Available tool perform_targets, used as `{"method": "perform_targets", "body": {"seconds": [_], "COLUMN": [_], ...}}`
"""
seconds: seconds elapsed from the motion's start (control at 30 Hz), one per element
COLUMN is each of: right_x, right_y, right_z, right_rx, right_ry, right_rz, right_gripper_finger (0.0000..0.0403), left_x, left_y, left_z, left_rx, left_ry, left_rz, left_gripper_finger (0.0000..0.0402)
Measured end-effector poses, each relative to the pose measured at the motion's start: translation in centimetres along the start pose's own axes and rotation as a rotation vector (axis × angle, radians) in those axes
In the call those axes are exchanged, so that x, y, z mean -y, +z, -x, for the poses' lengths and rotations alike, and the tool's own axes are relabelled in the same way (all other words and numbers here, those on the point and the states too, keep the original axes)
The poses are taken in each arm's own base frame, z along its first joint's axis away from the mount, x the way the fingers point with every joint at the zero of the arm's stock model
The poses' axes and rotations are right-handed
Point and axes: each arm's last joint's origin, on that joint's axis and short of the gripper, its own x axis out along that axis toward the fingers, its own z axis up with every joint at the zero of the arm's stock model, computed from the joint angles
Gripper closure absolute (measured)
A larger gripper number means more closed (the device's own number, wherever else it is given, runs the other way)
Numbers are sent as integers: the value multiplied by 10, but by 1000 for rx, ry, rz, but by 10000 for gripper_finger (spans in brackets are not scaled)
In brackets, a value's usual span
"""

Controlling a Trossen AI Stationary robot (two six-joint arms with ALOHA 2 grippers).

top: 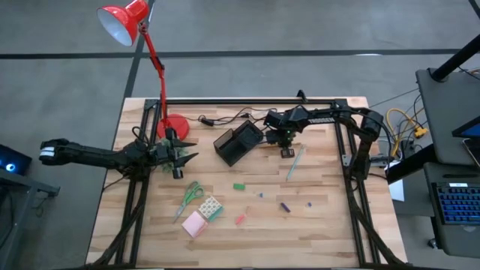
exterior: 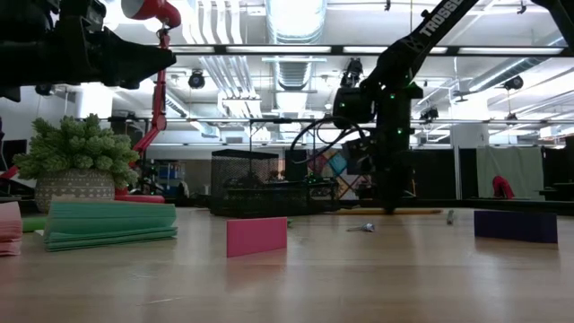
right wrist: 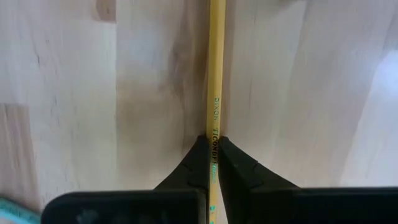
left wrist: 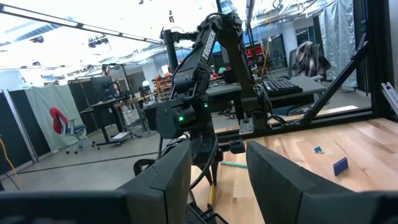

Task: Pick and place office supplies into organizer
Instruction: Put the yellow pencil into the black desk organizer

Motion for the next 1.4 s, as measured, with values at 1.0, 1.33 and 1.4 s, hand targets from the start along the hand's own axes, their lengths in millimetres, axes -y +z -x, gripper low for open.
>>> {"method": "perform_targets", "body": {"seconds": [1.0,1.33,1.4], "right_x": [-25,-30,-29], "right_y": [3,17,20], "right_z": [49,83,89], "right_rx": [125,462,514], "right_ry": [94,134,116], "right_rz": [26,49,36], "right_gripper_finger": [394,394,394], "left_x": [0,0,0], "left_y": [0,0,0], "left_z": [0,0,0], "left_rx": [-1,-2,-1], "left_ry": [0,0,0], "left_rz": [0,0,0], "left_gripper_finger": [259,259,259]}}
